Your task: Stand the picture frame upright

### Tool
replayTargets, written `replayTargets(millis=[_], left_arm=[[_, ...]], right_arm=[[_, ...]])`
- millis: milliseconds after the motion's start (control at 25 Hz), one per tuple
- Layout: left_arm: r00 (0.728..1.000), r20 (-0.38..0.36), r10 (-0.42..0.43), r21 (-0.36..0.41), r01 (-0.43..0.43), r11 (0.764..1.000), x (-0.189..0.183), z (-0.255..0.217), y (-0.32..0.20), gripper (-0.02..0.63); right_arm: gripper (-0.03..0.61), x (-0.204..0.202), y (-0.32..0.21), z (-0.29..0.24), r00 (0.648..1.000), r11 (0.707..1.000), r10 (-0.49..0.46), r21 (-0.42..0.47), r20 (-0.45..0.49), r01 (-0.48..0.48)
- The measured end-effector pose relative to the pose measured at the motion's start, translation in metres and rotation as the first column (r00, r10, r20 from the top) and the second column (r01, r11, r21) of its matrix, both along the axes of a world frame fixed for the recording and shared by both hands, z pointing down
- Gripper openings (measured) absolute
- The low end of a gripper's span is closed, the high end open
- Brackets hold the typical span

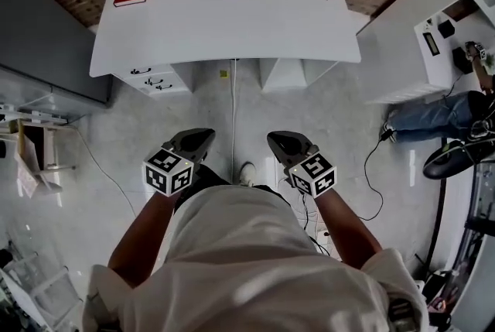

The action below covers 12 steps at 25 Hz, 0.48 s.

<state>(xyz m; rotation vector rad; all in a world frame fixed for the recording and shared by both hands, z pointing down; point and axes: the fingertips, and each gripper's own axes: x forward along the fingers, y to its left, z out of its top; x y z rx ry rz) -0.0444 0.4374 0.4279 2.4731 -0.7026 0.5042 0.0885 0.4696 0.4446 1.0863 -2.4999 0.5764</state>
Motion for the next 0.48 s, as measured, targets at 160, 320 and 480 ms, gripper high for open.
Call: replayTargets(millis=[160, 320, 480], left_arm=[[0.999, 0.0, -0.047, -0.012, 0.047, 0.999, 0.018, 0.001, -0.025, 0.043], [0.997, -0.023, -0.073, -0.029, 0.072, 0.997, 0.019, -0.003, -0.063, 0.054], [0.998, -0.029, -0.062, -0.013, 0.062, 0.998, 0.014, 0.001, -0.115, 0.054]], right_arm=[[0.008, 0.024, -0.031, 0.004, 1.0, 1.0, 0.018, -0.005, 0.019, -0.018], [0.023, 0.035, -0.069, 0.01, 0.999, 0.999, 0.039, -0.018, 0.031, -0.039], [0.023, 0.041, -0.117, 0.014, 0.998, 0.998, 0.066, -0.017, 0.015, -0.066]])
